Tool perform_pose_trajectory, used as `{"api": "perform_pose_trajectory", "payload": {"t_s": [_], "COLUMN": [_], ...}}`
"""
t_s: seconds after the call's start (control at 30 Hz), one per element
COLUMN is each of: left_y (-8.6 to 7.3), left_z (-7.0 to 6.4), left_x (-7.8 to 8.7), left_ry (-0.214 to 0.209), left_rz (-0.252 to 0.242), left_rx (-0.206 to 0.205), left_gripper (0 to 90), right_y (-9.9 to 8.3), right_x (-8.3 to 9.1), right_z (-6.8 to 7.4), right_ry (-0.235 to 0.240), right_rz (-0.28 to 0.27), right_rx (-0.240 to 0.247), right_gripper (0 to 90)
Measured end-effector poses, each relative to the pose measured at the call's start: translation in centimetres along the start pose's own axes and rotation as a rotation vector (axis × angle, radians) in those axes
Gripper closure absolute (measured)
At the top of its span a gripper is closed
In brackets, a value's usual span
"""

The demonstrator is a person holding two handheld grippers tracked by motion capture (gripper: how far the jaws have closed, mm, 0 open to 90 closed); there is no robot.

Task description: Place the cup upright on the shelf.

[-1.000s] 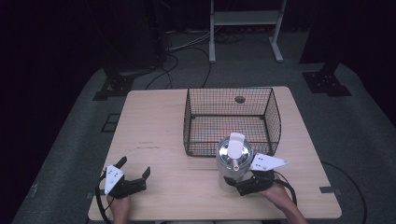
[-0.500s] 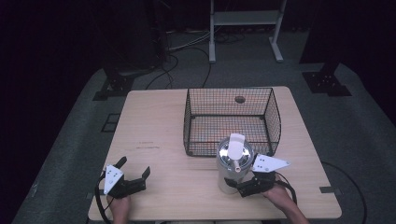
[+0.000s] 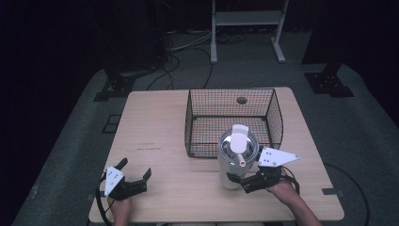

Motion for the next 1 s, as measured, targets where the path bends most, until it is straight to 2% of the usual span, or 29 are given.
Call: {"api": "perform_pose_trajectory", "payload": {"t_s": [0.13, 0.2, 0.37, 0.4, 0.6, 0.7, 1.0], "left_y": [0.0, 0.0, 0.0, 0.0, 0.0, 0.0, 0.0], "left_z": [0.0, 0.0, 0.0, 0.0, 0.0, 0.0, 0.0], "left_x": [0.0, 0.0, 0.0, 0.0, 0.0, 0.0, 0.0], "left_ry": [0.0, 0.0, 0.0, -0.001, 0.0, -0.001, -0.002], "left_rz": [0.0, 0.0, -0.002, -0.001, -0.002, -0.003, -0.006], "left_rx": [0.0, -0.001, -0.002, -0.004, 0.0, 0.001, 0.005], "left_gripper": [0.0, 0.0, 0.0, 0.0, 0.0, 0.0, 0.0], "right_y": [1.4, 2.1, 3.6, 4.3, 5.8, 7.0, 8.9], "right_x": [0.2, 0.2, 0.2, 0.1, -0.2, -0.6, -1.8], "right_z": [-0.3, -0.5, -1.1, -1.4, -2.3, -3.4, -5.3], "right_ry": [0.003, -0.004, -0.003, -0.004, -0.018, -0.018, -0.032], "right_rz": [-0.008, -0.015, -0.03, -0.032, -0.026, -0.031, -0.028], "right_rx": [-0.008, 0.006, 0.004, 0.012, 0.026, 0.029, 0.049], "right_gripper": [9.3, 9.3, 9.3, 9.3, 9.3, 9.3, 9.3]}}
Point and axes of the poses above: each handheld gripper's, and its own axes: x roughly backward along the jaws, y roughly out of its top, z roughly to its left, the point moved 10 cm from there along -x, roughly forward along the jaws, and after that the axes turned 3 degrees about -z, right-handed, at the moved point
